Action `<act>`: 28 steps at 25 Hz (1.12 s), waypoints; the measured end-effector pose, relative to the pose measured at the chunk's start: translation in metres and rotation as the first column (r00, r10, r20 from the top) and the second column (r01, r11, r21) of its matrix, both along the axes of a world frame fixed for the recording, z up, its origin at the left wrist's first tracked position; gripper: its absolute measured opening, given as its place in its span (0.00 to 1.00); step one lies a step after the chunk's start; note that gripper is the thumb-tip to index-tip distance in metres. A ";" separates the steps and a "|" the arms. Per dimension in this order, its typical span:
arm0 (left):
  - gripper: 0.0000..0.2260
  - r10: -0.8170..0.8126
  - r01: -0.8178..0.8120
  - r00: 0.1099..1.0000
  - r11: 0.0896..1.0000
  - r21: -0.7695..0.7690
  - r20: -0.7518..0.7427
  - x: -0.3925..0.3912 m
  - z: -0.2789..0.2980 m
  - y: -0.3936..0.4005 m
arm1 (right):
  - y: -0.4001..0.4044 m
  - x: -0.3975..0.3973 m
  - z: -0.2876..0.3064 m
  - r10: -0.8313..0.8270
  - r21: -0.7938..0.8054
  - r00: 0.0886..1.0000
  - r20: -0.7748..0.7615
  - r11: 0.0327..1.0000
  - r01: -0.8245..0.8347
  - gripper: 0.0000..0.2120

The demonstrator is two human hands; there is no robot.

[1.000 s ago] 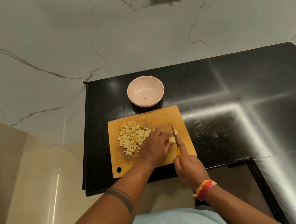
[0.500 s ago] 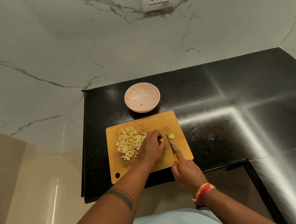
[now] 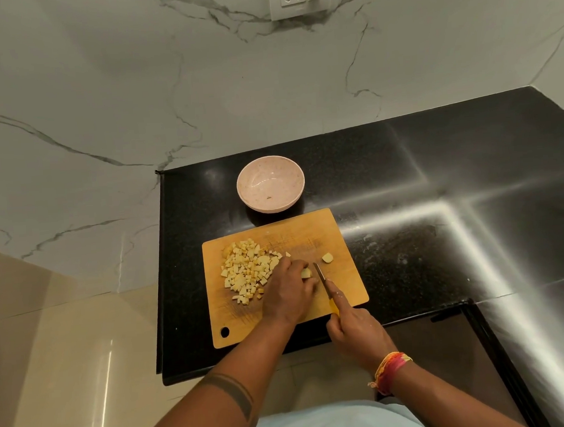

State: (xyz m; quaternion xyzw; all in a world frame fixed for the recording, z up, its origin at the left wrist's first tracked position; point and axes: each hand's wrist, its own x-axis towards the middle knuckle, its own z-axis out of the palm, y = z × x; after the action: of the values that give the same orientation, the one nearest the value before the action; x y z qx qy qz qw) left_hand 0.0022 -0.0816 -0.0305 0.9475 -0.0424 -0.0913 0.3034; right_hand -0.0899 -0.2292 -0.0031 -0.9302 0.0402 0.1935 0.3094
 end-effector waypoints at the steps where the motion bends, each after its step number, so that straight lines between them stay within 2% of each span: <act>1: 0.14 -0.002 0.002 1.000 1.000 0.019 -0.013 0.002 0.000 -0.002 | 0.000 0.000 0.000 0.006 -0.006 1.000 0.005 1.000 -0.006 0.37; 6: 0.15 -0.121 0.121 0.993 0.993 0.014 0.002 0.011 0.004 0.000 | -0.001 0.001 0.003 0.007 0.003 1.000 -0.013 1.000 -0.007 0.38; 11: 0.17 -0.016 0.013 0.998 0.998 0.056 0.056 0.001 0.005 -0.003 | -0.001 0.003 0.007 0.003 0.001 1.000 -0.002 1.000 -0.003 0.37; 19: 0.16 -0.049 0.047 0.998 0.998 0.045 0.037 0.012 0.005 0.003 | 0.007 0.017 0.004 0.092 -0.107 0.995 0.044 0.991 -0.087 0.38; 28: 0.12 -0.028 0.023 0.997 0.998 0.063 0.074 0.008 0.004 0.001 | 0.011 0.024 -0.003 0.165 -0.228 0.986 -0.015 0.960 -0.164 0.38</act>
State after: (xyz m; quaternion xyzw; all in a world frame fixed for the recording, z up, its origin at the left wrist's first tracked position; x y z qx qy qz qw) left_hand 0.0104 -0.0806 -0.0269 0.9587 -0.0628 -0.0607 0.2708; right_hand -0.0657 -0.2183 -0.0065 -0.9601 -0.0158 0.2105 0.1835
